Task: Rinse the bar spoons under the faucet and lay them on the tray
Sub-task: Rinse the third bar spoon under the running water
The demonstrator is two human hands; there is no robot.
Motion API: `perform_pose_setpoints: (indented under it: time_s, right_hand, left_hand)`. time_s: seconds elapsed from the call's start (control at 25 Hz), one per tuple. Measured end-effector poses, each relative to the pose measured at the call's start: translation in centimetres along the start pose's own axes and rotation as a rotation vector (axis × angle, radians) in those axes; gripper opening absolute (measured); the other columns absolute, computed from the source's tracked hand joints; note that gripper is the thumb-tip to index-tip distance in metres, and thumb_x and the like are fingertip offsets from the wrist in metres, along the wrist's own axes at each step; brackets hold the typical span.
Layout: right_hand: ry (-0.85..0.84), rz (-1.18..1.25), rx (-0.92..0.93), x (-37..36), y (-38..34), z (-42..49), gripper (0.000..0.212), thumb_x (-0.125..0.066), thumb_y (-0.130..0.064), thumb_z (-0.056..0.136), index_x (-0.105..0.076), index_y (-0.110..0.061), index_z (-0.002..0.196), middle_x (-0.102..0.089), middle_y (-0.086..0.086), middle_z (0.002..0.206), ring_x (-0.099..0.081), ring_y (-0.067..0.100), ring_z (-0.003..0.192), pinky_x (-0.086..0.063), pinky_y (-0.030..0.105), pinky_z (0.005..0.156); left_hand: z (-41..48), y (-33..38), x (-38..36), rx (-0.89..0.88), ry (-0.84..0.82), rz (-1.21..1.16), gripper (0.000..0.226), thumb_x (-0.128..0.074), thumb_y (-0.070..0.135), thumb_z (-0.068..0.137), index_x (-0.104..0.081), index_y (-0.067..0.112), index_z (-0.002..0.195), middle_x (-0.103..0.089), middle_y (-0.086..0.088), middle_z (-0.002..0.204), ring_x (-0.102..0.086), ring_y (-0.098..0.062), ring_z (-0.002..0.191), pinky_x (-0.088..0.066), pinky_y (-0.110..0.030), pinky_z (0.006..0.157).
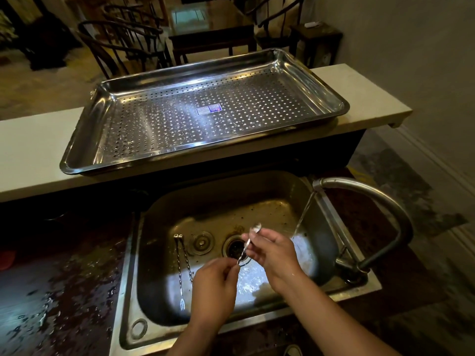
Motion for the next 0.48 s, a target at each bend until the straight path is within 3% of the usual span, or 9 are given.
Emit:
perform_pose_setpoints:
  time_s: [0.12, 0.28, 0.4, 0.48]
  right_hand:
    - [0.015, -0.042, 0.056, 0.3, -1.2, 0.5, 0.013, -0.065, 0.004, 0.088, -0.066, -0.003, 0.099, -0.076, 0.016, 0.086, -0.064, 0.015, 0.062, -0.057, 0.025, 0.062]
    - [0.113, -0.179, 0.161, 0.7, -1.8, 0.6, 0.008, -0.068, -0.004, 0.09, -0.066, -0.003, 0.098, -0.075, 0.013, 0.075, -0.059, 0.013, 0.053, -0.056, 0.027, 0.058]
    - [0.041, -0.233, 0.12, 0.5, -1.3, 0.6, 0.021, -0.076, 0.0, 0.081, -0.067, -0.004, 0.1, -0.074, 0.015, 0.08, -0.062, 0.014, 0.054, -0.057, 0.03, 0.065]
    - [0.021, -0.214, 0.124, 0.9, -2.0, 0.9, 0.021, -0.073, 0.001, 0.083, -0.067, -0.003, 0.102, -0.076, 0.016, 0.083, -0.064, 0.017, 0.059, -0.058, 0.027, 0.062]
  left_hand:
    - [0.1, -0.7, -0.3, 0.099, -0.048, -0.099, 0.01, -0.072, 0.015, 0.082, -0.073, 0.023, 0.076, -0.065, 0.008, 0.06, -0.06, -0.006, 0.059, -0.048, -0.031, 0.062]
    - [0.2, -0.7, -0.9, 0.091, -0.084, -0.094, 0.009, -0.072, 0.018, 0.082, -0.073, 0.024, 0.076, -0.066, 0.009, 0.063, -0.06, -0.005, 0.061, -0.049, -0.03, 0.064]
    - [0.1, -1.7, -1.3, 0.193, -0.117, -0.183, 0.012, -0.072, 0.015, 0.083, -0.073, 0.025, 0.075, -0.067, 0.007, 0.062, -0.063, -0.009, 0.061, -0.05, -0.03, 0.061]
    - [0.1, -2.0, -1.7, 0.293, -0.154, -0.312, 0.014, -0.07, 0.012, 0.085, -0.073, 0.023, 0.076, -0.066, 0.004, 0.057, -0.059, -0.01, 0.054, -0.048, -0.028, 0.054]
Point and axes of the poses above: each hand's wrist, its own z-axis towards the middle knuckle, its own x-axis out of the back of the hand, y = z × x, the point moved 7 cm from there along z, towards the middle knuckle
